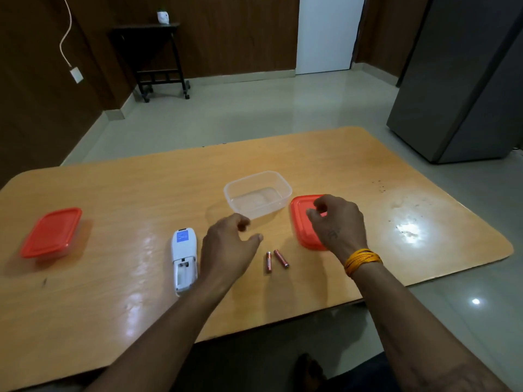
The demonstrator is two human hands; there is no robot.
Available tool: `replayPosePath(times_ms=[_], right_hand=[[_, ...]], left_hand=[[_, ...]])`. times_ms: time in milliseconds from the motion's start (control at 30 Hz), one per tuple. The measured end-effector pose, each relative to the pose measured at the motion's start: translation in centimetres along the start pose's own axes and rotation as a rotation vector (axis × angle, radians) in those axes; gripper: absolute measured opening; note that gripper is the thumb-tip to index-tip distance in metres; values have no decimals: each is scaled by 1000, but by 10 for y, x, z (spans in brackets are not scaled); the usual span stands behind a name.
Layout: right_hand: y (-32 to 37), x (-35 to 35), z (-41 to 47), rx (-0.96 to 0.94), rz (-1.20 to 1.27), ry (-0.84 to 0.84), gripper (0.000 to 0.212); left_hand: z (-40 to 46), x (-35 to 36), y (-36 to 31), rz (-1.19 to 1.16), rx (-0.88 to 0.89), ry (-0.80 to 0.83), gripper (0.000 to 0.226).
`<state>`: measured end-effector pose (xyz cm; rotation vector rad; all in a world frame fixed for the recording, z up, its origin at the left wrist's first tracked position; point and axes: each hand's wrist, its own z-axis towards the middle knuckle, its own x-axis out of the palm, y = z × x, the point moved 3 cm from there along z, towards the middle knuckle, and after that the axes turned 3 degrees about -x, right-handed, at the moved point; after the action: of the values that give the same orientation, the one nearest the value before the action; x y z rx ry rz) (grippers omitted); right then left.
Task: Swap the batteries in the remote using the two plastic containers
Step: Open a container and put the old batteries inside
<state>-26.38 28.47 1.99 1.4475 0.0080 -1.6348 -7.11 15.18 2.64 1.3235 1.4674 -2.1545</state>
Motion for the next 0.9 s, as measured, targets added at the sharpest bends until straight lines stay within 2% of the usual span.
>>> replayPosePath(times_ms=[67, 133, 267, 367, 467, 633, 733, 800, 900], right_hand=[[20, 4, -14, -47, 70, 106, 21], [34, 13, -28, -91, 37, 233, 21], [44, 28, -42, -119, -101, 404, 20], [43, 33, -45, -121, -198, 466, 27], [42, 37, -45, -120, -224, 464, 35], [43, 40, -40, -97, -222, 467, 26], [43, 35, -31, -59, -165, 437, 34], [47, 28, -17, -35, -102, 384, 41], [59, 17, 12, 2, 10, 240, 38]], left_hand=[[-15, 2, -6, 47, 19, 60, 29], [-26, 7, -10, 102, 42, 101, 23], [-34, 20, -13, 209, 45, 134, 25], [-35, 25, -13, 301, 48, 174, 28], [-31, 27, -10, 352, 46, 203, 30], [-23, 29, -7, 362, 31, 218, 33], [-15, 24, -7, 344, 41, 205, 28], [-7, 16, -9, 302, 61, 156, 26], [15, 5, -13, 252, 113, 16, 27]])
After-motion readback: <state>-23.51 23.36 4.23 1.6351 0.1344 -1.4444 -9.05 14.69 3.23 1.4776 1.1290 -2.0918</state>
